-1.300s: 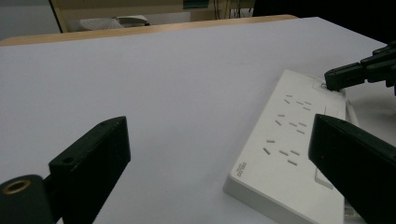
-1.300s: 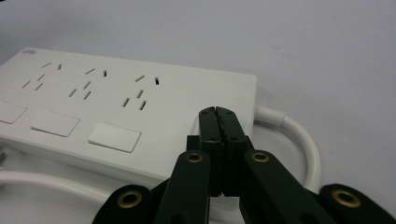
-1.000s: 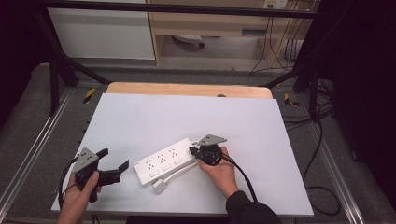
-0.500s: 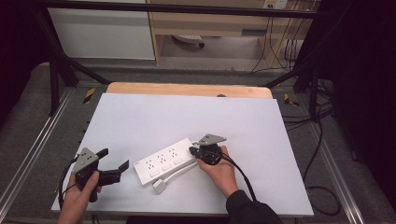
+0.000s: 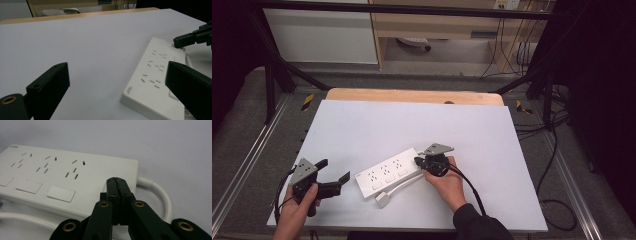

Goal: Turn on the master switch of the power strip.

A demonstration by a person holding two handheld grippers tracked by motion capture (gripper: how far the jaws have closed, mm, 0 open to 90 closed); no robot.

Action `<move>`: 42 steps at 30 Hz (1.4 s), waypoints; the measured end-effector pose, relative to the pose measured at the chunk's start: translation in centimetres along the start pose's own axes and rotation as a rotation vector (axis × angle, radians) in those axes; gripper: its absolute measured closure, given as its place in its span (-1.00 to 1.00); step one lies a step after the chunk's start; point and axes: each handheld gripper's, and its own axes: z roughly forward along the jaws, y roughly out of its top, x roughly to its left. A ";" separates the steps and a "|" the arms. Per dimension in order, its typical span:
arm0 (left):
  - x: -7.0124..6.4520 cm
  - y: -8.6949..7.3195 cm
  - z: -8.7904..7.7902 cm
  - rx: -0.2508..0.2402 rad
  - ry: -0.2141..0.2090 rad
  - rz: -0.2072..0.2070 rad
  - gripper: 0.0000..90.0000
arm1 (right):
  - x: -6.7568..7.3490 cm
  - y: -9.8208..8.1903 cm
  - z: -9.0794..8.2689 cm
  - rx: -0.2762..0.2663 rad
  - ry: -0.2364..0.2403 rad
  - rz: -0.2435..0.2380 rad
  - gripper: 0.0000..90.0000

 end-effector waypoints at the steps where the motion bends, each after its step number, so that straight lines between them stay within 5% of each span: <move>1: 0.0 0.0 0.0 0.000 0.000 0.000 -0.88 | 0.0 0.0 0.0 0.000 -0.001 -0.002 1.00; 42: 0.3 0.0 0.0 -0.005 0.001 -0.013 -0.88 | -1.0 1.3 -0.9 -0.083 0.009 0.034 1.00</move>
